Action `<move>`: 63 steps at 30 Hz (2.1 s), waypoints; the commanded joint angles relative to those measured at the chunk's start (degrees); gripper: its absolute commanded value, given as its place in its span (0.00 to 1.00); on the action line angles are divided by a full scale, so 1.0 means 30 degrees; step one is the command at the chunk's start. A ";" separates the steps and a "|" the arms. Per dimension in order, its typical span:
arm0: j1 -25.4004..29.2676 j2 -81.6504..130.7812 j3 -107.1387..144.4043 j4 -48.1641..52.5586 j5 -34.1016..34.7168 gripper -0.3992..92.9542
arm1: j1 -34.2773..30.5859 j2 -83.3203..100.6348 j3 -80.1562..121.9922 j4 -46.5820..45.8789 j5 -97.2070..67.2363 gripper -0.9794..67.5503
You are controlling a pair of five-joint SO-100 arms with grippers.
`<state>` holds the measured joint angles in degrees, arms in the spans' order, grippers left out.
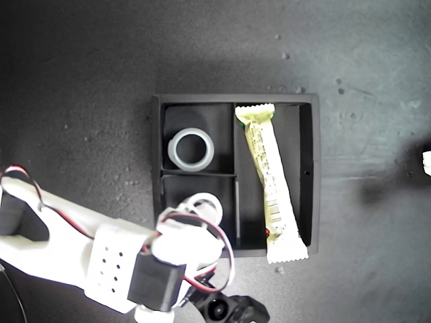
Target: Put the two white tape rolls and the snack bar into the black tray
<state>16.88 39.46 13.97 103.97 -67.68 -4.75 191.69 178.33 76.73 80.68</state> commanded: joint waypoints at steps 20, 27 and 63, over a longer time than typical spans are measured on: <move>-0.2051 3.1436 3.1963 -0.4570 -0.3164 0.00 | 0.0088 0.0117 0.0234 0.0029 -0.0791 0.01; -0.3018 4.4736 4.6201 -0.8057 -0.5215 0.00 | 0.0088 0.0117 0.0234 0.0029 -0.0791 0.01; -0.2578 5.1504 5.5283 -0.7998 -0.2637 0.01 | 0.0088 0.0117 0.0234 0.0029 -0.0791 0.01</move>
<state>8.61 191.07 176.13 78.13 -84.64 -4.75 191.78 178.33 76.73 80.60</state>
